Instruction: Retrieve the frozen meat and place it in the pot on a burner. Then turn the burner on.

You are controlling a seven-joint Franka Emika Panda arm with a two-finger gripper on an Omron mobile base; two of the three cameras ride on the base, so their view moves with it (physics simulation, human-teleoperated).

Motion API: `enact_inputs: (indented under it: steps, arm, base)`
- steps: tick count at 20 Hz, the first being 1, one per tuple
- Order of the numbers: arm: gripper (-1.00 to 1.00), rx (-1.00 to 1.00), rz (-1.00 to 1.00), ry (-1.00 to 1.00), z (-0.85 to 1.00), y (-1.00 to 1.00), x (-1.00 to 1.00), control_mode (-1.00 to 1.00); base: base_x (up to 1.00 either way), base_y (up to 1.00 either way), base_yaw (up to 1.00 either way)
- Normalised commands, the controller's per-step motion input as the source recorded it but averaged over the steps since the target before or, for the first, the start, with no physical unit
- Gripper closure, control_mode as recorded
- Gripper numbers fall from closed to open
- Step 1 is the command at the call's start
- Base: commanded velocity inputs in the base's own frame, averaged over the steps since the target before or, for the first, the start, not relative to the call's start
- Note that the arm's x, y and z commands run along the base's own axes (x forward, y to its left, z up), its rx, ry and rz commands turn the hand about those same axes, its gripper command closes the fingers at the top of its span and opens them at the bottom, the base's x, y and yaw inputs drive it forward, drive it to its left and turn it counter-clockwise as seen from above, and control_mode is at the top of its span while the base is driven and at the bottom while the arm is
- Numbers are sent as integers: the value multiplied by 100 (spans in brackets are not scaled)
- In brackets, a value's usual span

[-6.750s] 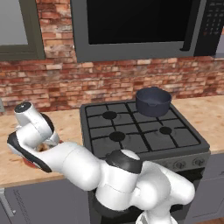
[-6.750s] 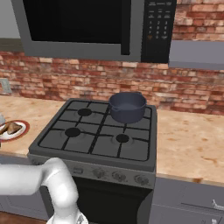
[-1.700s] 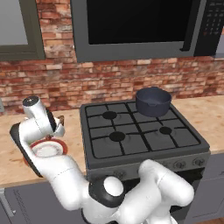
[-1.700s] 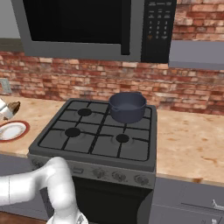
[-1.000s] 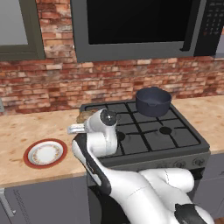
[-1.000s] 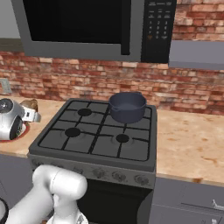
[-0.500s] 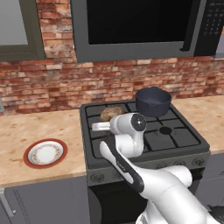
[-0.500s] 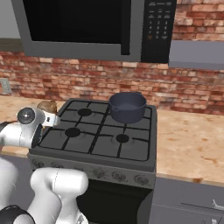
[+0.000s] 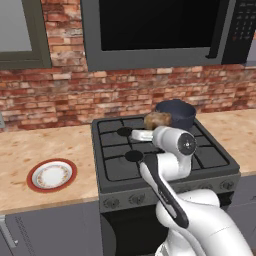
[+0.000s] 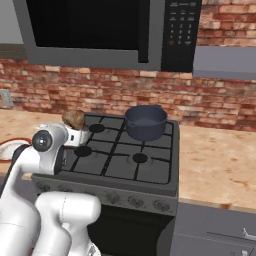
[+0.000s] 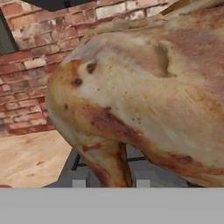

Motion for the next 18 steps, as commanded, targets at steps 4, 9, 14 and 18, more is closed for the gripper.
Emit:
enact_inputs:
  steps: [4,9,14,18]
  arm:
    - [100,0,-17,-3,39,-100,0,-100]
    - [100,0,-15,8,10,-96,15,-100]
    - [100,0,-10,6,-2,-22,7,-100]
    - [100,0,0,20,0,-34,28,-100]
  base:
    - [0,0,0]
    - [0,0,0]
    - [0,0,0]
    - [0,0,0]
